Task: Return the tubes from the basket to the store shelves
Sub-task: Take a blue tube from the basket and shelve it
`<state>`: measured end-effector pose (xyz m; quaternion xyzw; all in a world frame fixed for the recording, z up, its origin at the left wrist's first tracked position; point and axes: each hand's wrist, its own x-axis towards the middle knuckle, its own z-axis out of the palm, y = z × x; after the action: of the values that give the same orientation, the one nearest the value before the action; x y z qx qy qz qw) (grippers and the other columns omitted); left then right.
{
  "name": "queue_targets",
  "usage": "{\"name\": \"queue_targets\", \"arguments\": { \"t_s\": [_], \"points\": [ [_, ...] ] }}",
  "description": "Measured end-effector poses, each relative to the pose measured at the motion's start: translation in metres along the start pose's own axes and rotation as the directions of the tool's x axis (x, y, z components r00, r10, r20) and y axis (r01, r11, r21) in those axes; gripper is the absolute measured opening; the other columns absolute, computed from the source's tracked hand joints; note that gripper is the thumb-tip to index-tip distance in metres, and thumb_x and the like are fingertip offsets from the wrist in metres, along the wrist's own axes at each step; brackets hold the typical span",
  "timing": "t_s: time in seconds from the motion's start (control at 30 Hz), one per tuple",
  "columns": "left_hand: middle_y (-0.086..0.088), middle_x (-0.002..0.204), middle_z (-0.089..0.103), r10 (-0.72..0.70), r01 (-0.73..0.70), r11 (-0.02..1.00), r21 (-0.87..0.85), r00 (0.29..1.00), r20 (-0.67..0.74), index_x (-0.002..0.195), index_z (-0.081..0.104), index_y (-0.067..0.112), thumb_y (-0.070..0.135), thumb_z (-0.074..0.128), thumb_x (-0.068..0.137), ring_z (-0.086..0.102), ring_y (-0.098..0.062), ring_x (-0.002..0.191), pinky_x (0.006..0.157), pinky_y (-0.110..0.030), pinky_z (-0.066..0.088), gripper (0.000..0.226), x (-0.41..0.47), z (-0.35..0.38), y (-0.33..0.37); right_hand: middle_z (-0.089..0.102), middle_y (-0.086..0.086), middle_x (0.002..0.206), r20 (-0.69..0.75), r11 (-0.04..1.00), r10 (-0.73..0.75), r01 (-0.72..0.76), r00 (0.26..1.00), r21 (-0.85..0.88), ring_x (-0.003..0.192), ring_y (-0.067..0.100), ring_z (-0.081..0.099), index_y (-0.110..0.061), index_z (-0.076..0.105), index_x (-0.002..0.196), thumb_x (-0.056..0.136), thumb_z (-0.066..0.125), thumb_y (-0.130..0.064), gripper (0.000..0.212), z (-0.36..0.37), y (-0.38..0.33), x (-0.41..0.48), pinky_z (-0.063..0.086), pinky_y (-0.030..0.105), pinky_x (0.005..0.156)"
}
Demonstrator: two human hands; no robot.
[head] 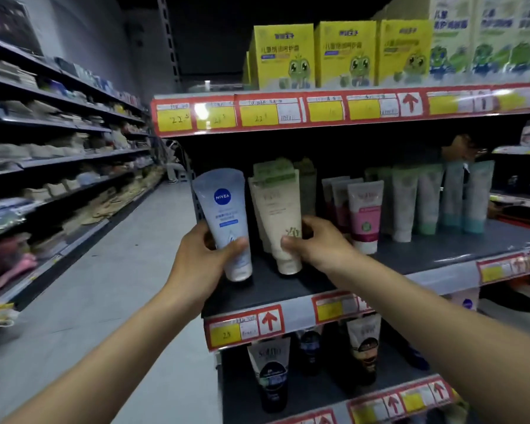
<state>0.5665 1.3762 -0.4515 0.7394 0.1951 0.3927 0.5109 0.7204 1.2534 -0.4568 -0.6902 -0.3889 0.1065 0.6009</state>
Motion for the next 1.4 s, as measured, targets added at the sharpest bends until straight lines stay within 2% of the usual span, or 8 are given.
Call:
{"name": "queue_targets", "arguments": {
  "t_s": [0.5, 0.57, 0.63, 0.77, 1.0, 1.1, 1.23, 1.4],
  "points": [
    [0.001, 0.103, 0.071, -0.060, 0.060, 0.998, 0.013, 0.998, -0.023, 0.111, 0.062, 0.023, 0.020, 0.074, 0.085, 0.069, -0.022, 0.098, 0.091, -0.049, 0.056, 0.030, 0.004, 0.006, -0.002, 0.064, 0.010, 0.126, 0.105, 0.970, 0.192, -0.205, 0.976, 0.132, 0.112, 0.024, 0.062, -0.008, 0.053, 0.132, 0.089, 0.068, -0.015, 0.046, 0.007, 0.026, 0.038, 0.049, 0.041, 0.100],
    [0.010, 0.101, 0.070, 0.004, 0.000, 0.997, 0.074, 0.998, -0.059, 0.111, 0.060, 0.028, 0.023, 0.073, 0.086, 0.067, -0.015, 0.098, 0.089, -0.044, 0.056, 0.029, -0.010, 0.012, 0.006, 0.065, 0.006, 0.119, -0.113, 0.994, 0.074, -0.082, 0.991, -0.067, 0.106, 0.019, 0.062, -0.012, 0.058, 0.125, 0.087, 0.069, -0.025, 0.043, -0.004, 0.020, 0.024, 0.051, 0.032, 0.094],
    [0.020, 0.098, 0.069, 0.096, -0.093, 0.990, 0.104, 0.995, -0.023, 0.108, 0.059, 0.037, 0.027, 0.072, 0.086, 0.066, 0.000, 0.096, 0.082, -0.032, 0.054, 0.027, -0.033, 0.027, 0.016, 0.061, 0.000, 0.105, -0.288, 0.919, -0.294, 0.187, 0.911, -0.347, 0.094, 0.011, 0.059, -0.016, 0.062, 0.111, 0.090, 0.062, -0.024, 0.023, -0.023, 0.008, -0.011, 0.047, 0.020, 0.081],
    [0.013, 0.107, 0.074, 0.125, -0.115, 0.991, -0.066, 0.972, 0.198, 0.116, 0.063, 0.034, 0.041, 0.071, 0.073, 0.071, -0.008, 0.099, 0.082, -0.039, 0.057, 0.045, -0.081, 0.088, 0.029, 0.060, -0.001, 0.094, -0.156, 0.795, -0.562, 0.478, 0.813, -0.372, 0.084, 0.009, 0.057, -0.013, 0.060, 0.104, 0.090, 0.061, -0.015, 0.014, -0.066, 0.009, -0.098, 0.045, 0.016, 0.071],
    [0.015, 0.107, 0.072, 0.045, 0.030, 0.988, -0.154, 0.886, 0.461, 0.113, 0.056, 0.037, 0.029, 0.063, 0.093, 0.071, -0.008, 0.098, 0.089, -0.044, 0.058, 0.022, -0.133, 0.248, 0.009, 0.061, -0.011, 0.094, -0.295, 0.906, -0.306, 0.181, 0.905, -0.382, 0.085, 0.014, 0.061, -0.023, 0.057, 0.110, 0.084, 0.068, -0.026, 0.029, -0.177, 0.091, -0.187, 0.052, 0.024, 0.069],
    [0.002, 0.121, 0.064, 0.036, 0.007, 0.998, -0.069, 0.793, 0.608, 0.115, 0.048, 0.044, 0.035, 0.063, 0.082, 0.069, -0.025, 0.102, 0.086, -0.055, 0.056, 0.037, -0.151, 0.317, -0.002, 0.064, -0.015, 0.095, -0.400, 0.928, -0.208, 0.051, 0.892, -0.369, 0.086, 0.007, 0.063, -0.024, 0.058, 0.113, 0.081, 0.065, -0.027, 0.032, -0.230, 0.129, -0.215, 0.051, 0.019, 0.074],
    [0.003, 0.128, 0.057, 0.058, -0.056, 0.998, -0.024, 0.754, 0.654, 0.131, 0.045, 0.028, 0.008, 0.058, 0.088, 0.059, -0.010, 0.114, 0.091, -0.023, 0.053, 0.049, -0.166, 0.400, -0.019, 0.068, -0.016, 0.094, -0.497, 0.966, -0.065, -0.071, 0.866, -0.250, 0.088, 0.002, 0.065, -0.025, 0.059, 0.111, 0.084, 0.069, -0.014, 0.031, -0.286, 0.178, -0.234, 0.052, 0.019, 0.077],
    [0.008, 0.117, 0.063, -0.027, 0.027, 1.000, 0.009, 0.822, 0.569, 0.119, 0.045, 0.024, 0.004, 0.055, 0.091, 0.062, -0.005, 0.104, 0.082, -0.024, 0.053, 0.036, -0.168, 0.472, -0.057, 0.069, -0.014, 0.098, -0.529, 0.946, -0.002, -0.171, 0.848, -0.277, 0.087, 0.003, 0.065, -0.025, 0.061, 0.111, 0.083, 0.069, -0.012, 0.031, -0.329, 0.239, -0.215, 0.055, 0.027, 0.081]
  ]
}}
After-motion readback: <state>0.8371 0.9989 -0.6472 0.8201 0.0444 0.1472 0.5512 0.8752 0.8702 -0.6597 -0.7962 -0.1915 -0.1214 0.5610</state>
